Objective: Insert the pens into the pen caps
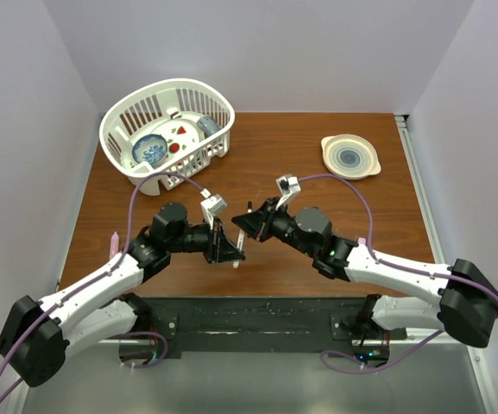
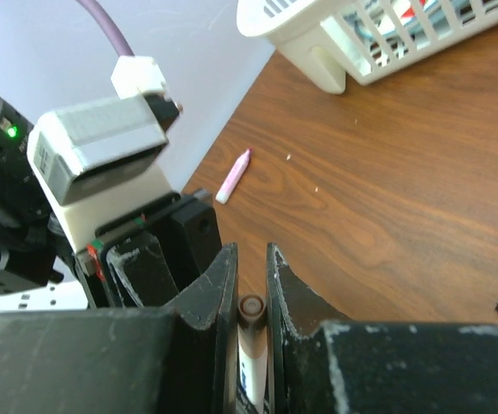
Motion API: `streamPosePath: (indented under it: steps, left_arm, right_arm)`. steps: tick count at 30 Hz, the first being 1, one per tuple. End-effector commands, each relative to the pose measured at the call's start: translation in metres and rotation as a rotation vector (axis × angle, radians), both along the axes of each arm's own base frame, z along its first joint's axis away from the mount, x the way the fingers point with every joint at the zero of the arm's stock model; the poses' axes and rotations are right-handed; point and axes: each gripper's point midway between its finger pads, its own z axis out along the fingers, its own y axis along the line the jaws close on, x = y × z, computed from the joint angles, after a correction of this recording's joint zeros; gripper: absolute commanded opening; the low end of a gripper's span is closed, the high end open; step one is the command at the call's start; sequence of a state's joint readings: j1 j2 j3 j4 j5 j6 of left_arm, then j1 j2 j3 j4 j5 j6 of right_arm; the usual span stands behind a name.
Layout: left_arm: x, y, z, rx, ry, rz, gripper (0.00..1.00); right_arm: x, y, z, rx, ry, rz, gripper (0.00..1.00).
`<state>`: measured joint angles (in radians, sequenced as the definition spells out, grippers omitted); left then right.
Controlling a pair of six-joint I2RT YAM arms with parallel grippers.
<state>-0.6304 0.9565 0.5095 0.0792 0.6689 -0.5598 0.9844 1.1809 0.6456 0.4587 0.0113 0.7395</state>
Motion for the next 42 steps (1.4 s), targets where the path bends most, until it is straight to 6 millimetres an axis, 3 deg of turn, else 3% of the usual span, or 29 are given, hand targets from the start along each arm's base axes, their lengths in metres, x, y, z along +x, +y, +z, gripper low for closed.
streamPosePath:
  steps: [1,11,13,15,16,18,19,21,22,23,25,27,31,33,36,37,40,42]
  left_arm:
    - [0.105,0.020,0.173,-0.310,-0.516,0.403,0.00]
    - [0.105,0.018,0.200,-0.403,-0.544,0.385,0.00]
    - [0.101,0.017,0.204,-0.410,-0.551,0.361,0.00]
    - [0.100,0.017,0.199,-0.395,-0.524,0.362,0.00]
    - [0.097,0.017,0.195,-0.387,-0.515,0.348,0.00]
    - [0.089,0.019,0.180,-0.358,-0.483,0.335,0.00]
    - [0.086,0.021,0.167,-0.336,-0.461,0.338,0.00]
    - [0.077,0.027,0.155,-0.309,-0.433,0.345,0.00]
    - [0.074,0.030,0.143,-0.288,-0.415,0.350,0.00]
    - [0.068,0.034,0.138,-0.275,-0.399,0.353,0.00]
    - [0.065,0.040,0.117,-0.222,-0.358,0.375,0.00]
    - [0.058,0.045,0.112,-0.219,-0.342,0.382,0.00]
    - [0.049,0.054,0.078,-0.178,-0.250,0.419,0.00]
    - [0.052,0.060,0.062,-0.141,-0.207,0.468,0.00]
    - [0.064,0.068,0.019,-0.022,-0.110,0.541,0.00]
    - [0.070,0.069,-0.004,0.051,-0.051,0.563,0.00]
    - [0.083,0.071,-0.042,0.151,0.054,0.619,0.00]
    - [0.089,0.066,-0.049,0.153,0.070,0.618,0.00]
  right_arm:
    - [-0.152,-0.004,-0.096,-0.241,0.354,0.520,0.00]
    - [-0.187,0.005,-0.096,-0.183,0.358,0.647,0.00]
    - [-0.188,0.005,-0.098,-0.188,0.361,0.633,0.00]
    - [-0.177,0.007,-0.082,-0.168,0.332,0.578,0.00]
    - [-0.171,0.001,-0.089,-0.229,0.348,0.527,0.00]
    - [-0.152,0.006,-0.052,-0.220,0.272,0.450,0.00]
    - [-0.132,-0.003,-0.056,-0.284,0.262,0.327,0.01]
    - [-0.114,-0.004,-0.017,-0.236,0.204,0.236,0.10]
    - [-0.099,-0.012,-0.012,-0.248,0.185,0.138,0.16]
    - [-0.090,-0.014,0.006,-0.224,0.159,0.089,0.24]
    - [-0.075,-0.027,0.028,-0.177,0.114,-0.004,0.32]
    - [-0.072,-0.038,0.048,-0.120,0.088,-0.036,0.45]
    - [-0.074,-0.055,0.055,-0.095,0.081,-0.064,0.67]
    - [-0.073,-0.064,0.049,-0.118,0.083,-0.082,0.79]
    - [-0.077,-0.075,0.034,-0.149,0.114,-0.091,0.86]
    - [-0.078,-0.078,0.027,-0.156,0.127,-0.095,0.94]
    - [-0.080,-0.084,0.019,-0.170,0.137,-0.102,0.99]
    - [-0.080,-0.088,0.019,-0.169,0.134,-0.108,0.99]
